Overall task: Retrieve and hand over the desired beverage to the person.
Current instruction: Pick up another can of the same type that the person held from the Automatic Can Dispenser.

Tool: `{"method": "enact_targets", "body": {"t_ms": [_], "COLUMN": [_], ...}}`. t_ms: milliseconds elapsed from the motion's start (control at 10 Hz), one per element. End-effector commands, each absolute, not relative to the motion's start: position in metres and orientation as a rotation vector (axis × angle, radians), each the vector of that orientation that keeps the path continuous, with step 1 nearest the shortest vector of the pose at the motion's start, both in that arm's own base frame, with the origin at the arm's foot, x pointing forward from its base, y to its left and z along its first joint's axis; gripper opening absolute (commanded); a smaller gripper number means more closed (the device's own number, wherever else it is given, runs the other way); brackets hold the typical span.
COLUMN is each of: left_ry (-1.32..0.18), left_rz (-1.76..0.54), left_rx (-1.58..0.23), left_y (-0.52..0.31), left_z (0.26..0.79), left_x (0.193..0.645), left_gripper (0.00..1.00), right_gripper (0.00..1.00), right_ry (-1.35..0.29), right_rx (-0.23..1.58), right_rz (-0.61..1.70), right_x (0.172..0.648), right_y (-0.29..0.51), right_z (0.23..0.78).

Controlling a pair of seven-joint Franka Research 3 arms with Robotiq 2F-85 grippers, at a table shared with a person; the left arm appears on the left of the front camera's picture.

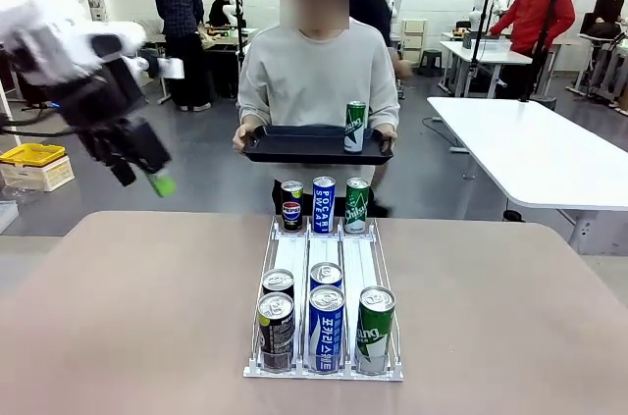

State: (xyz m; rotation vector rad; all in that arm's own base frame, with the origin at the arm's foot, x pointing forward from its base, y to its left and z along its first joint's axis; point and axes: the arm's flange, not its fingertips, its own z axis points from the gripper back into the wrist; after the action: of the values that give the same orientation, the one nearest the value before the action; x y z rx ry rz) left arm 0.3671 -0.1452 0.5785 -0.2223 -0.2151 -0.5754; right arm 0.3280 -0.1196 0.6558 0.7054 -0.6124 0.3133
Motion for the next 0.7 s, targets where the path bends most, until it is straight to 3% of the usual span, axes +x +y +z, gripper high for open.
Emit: {"method": "enact_targets", "body": {"t_ms": [0,200,400,600], "left_ry": [-0.225,-0.212,-0.171,-0.224], "left_rz": [-0.430,-0.393,-0.371,-0.407], "left_rx": [0.009,0.066,0.000,0.054], "left_y": [-0.176,-0.198,-0.203,-0.200], "left_z": [0.549,0.532,0.528,0.525], "left_x": [0.369,0.372,0.375,0.368], "left_gripper": [1.00,1.00,1.00,1.00], "right_gripper": [1.00,1.00,1.00,1.00], "right_ry": [-0.606,-0.606,-0.606,-0.606], "right_rx": [0.713,0.713,0.713,0.713], "right_rz": [0.313,0.313,0.313,0.313], "right_x": [0.329,0.329,0.329,0.329], "right_y": [-0.120,-0.120,-0.120,-0.120], "right_z": [0.656,0.656,0.656,0.656]}}
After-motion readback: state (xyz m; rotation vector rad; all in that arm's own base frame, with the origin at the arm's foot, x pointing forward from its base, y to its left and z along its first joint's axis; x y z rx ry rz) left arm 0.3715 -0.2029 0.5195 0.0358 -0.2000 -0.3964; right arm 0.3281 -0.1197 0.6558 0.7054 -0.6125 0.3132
